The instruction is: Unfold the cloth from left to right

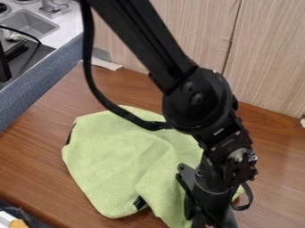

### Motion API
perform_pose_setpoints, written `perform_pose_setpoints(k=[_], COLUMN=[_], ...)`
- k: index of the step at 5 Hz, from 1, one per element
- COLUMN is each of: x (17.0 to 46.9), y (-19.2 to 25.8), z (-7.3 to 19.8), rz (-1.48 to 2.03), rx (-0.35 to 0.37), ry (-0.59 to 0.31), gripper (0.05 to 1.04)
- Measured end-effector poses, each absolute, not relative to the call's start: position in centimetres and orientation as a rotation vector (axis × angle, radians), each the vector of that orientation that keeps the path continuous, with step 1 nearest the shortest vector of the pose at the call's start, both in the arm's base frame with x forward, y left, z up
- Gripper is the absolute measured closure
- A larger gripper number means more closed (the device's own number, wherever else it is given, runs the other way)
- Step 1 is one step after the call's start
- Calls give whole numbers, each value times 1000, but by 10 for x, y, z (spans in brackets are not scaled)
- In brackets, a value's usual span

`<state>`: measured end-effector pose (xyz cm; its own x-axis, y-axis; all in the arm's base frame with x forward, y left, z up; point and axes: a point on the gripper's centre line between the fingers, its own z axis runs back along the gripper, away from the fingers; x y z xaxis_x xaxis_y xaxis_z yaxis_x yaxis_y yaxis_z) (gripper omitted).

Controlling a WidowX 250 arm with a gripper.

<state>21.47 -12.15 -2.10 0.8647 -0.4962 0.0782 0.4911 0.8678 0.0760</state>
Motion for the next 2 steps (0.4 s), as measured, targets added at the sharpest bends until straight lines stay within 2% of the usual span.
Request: perform_pose_setpoints(k=[1, 2], x=[216, 217], y=[-115, -113], z=[-18, -9], rz=[-483, -507], rx=[97, 103], ry=[-96, -105], gripper=[573, 263])
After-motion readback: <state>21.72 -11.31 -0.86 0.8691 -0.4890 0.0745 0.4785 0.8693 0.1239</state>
